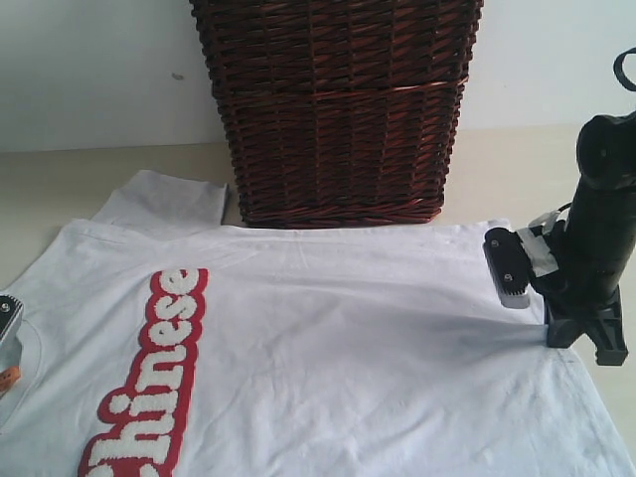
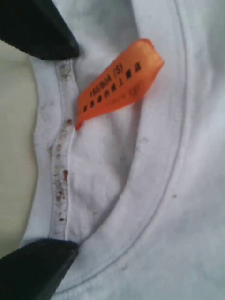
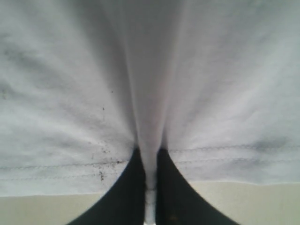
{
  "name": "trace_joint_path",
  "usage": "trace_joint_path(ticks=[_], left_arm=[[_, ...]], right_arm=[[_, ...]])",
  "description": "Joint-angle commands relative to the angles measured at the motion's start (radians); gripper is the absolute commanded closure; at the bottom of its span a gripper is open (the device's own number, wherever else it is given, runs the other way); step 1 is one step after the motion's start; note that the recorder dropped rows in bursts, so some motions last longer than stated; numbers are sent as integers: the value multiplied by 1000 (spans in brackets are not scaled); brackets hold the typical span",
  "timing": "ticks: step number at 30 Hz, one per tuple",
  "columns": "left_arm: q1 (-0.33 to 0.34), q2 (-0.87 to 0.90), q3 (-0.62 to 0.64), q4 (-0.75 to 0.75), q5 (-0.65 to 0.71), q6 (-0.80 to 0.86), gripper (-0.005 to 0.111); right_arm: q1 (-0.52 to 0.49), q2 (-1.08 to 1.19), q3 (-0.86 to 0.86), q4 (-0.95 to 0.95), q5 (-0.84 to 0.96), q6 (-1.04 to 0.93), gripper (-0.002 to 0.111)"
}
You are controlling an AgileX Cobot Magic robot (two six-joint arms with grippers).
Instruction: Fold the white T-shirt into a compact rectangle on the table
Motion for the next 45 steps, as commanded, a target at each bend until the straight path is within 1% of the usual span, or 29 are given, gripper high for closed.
trace_joint_path(ticks=[1, 21, 25, 31, 37, 41, 45], left_arm=[[6, 28, 13, 19, -39, 11, 2], [6, 29, 13, 19, -39, 11, 2], [6, 29, 13, 19, -39, 11, 2], [6, 30, 13, 19, -45, 11, 2], [6, 31, 13, 19, -44, 11, 2], [6, 31, 13, 19, -94, 13, 2], [6, 31, 13, 19, -106, 13, 2]], right_arm=[[-2, 8, 23, -20, 32, 8, 108], [-2, 12, 23, -21, 13, 9, 108], [-2, 12, 23, 22, 11, 11, 108], [-2, 12, 23, 24, -28, 11, 108], [-2, 14, 23, 38, -30, 11, 108], [-2, 12, 23, 38, -32, 11, 108], [-2, 12, 23, 38, -32, 11, 108]])
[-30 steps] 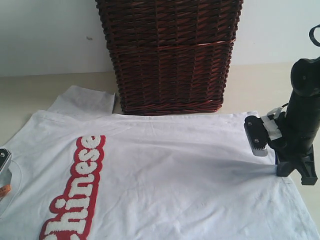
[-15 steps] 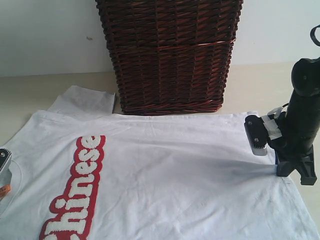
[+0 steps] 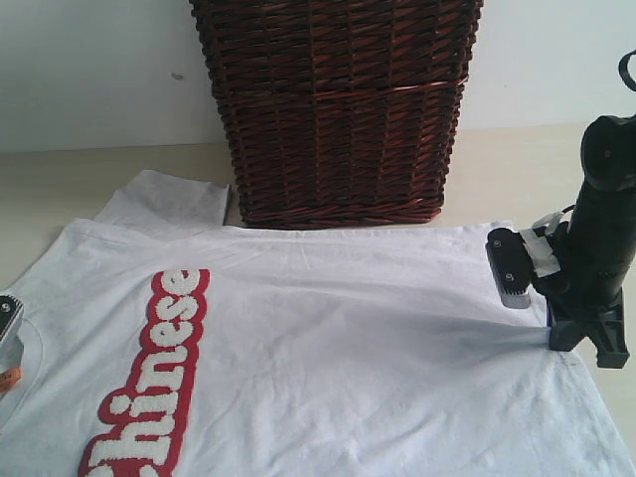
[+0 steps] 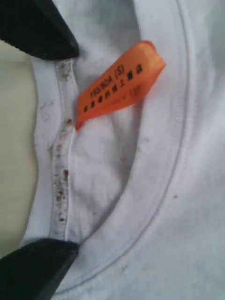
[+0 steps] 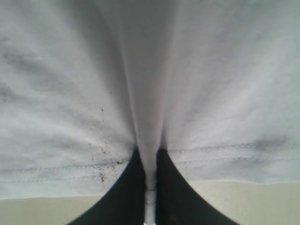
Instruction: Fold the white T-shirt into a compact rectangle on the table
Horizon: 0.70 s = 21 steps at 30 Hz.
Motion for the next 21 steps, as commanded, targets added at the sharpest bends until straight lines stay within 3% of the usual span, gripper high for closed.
trace_joint_path(ticks=[1, 8, 13, 16, 20, 21], left_arm=[[6, 29, 13, 19, -102, 13, 2], [6, 38, 16, 19, -98, -1, 2], [6, 93, 17, 19, -98, -1, 14], [6, 116, 17, 19, -112, -5, 39], [6, 114, 17, 22, -130, -69, 96], [6, 112, 17, 31, -130, -68, 106]], right_arm=[[-2, 16, 17, 18, -24, -1, 108], [-2, 16, 17, 18, -24, -1, 108], [-2, 16, 17, 18, -27, -1, 108], [-2, 16, 17, 18, -27, -1, 108], [-2, 16, 17, 18, -27, -1, 108], [-2, 16, 17, 18, -27, 8, 108]])
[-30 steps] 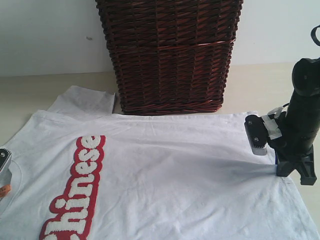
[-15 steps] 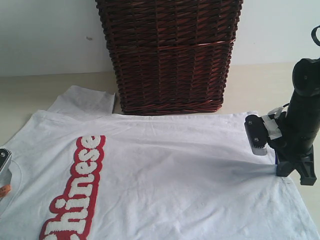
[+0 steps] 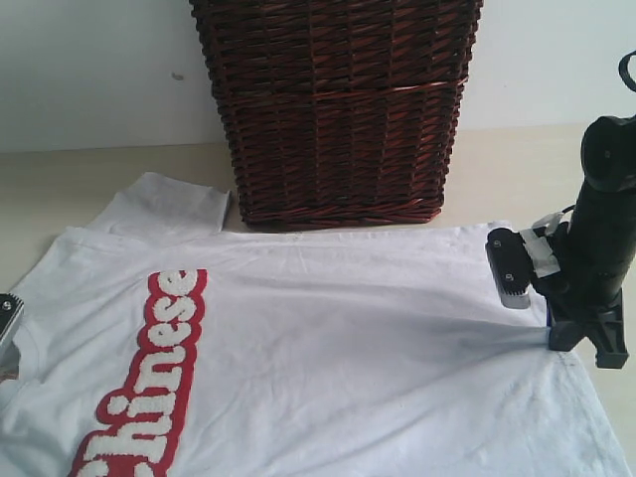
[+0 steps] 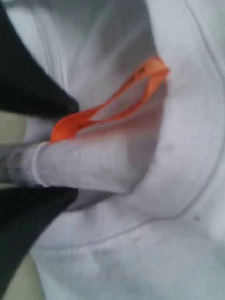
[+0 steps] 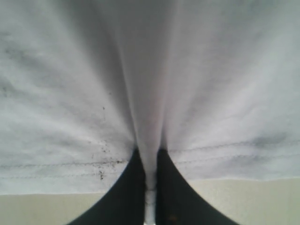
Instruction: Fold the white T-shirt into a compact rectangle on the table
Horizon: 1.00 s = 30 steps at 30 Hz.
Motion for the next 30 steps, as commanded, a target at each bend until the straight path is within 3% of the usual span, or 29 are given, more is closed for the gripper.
trace_joint_path(ticks=[1, 8, 16, 25, 30], left_arm=[[6, 73, 24, 17, -122, -48, 106], [-37, 20, 16, 95, -126, -153, 106], [-67, -214, -79, 179, -36, -517, 106], [5, -531, -202, 206, 106, -921, 107], [54, -727, -207, 210, 155, -1012, 107]], right_arm=[[-2, 17, 16, 26, -25, 39, 108], [-2, -6, -26, 56, 19, 112, 108], [-2, -214, -26, 62, 46, 131, 108], [-2, -539, -26, 66, 148, 174, 108], [-2, -715, -26, 70, 207, 191, 108]])
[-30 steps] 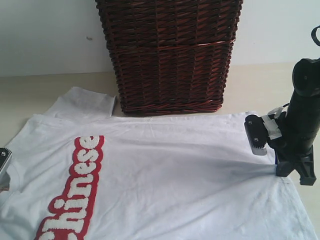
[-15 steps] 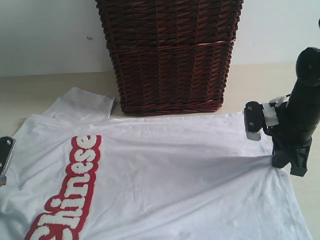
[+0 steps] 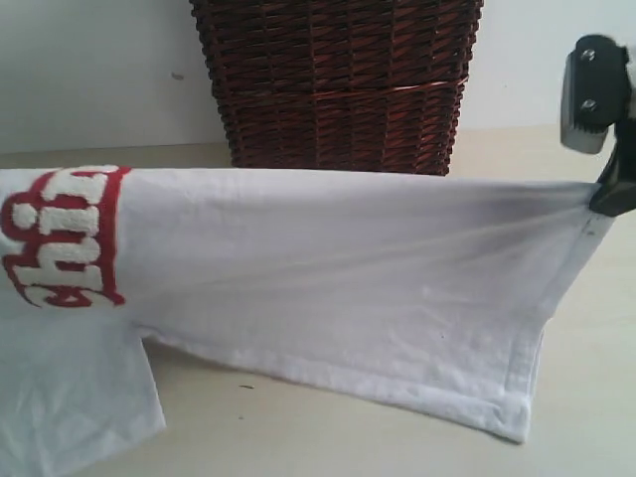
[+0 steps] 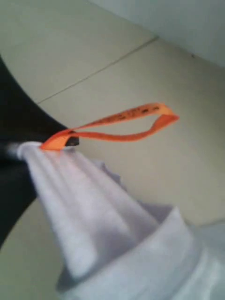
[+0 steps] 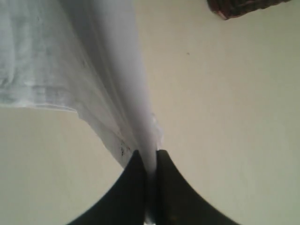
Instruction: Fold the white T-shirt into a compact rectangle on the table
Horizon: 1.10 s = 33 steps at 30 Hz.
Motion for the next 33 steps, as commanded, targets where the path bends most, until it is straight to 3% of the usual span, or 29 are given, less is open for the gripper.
trace_joint_path(ticks=[1, 11, 17, 22, 23, 25, 27, 30, 33], left_arm=[[42, -190, -10, 30, 54, -104, 107], [42, -562, -10, -45, 43, -232, 107], [42, -718, -31, -41, 43, -238, 107], [42, -719, -79, -41, 124, -258, 107], [40, -680, -54, -43, 194, -258, 107], [27, -621, 30, -59, 194, -258, 107], [27, -536, 147, -61, 119, -258, 107], [27, -371, 276, 13, -173, -254, 107], [49, -198, 312, 42, -465, -254, 107]], right_arm=[[-2, -161, -7, -14, 71, 26, 108], [22, -459, 13, 128, 172, 111, 108], [79, -611, 18, 61, 235, 161, 108], [108, -615, 40, 35, 239, 200, 108], [108, -572, 71, 30, 239, 200, 108], [108, -475, 137, 30, 239, 189, 108], [108, -339, 206, 28, 164, 141, 108], [108, -102, 234, -18, -121, 138, 108], [108, 83, 234, -20, -374, 138, 108]])
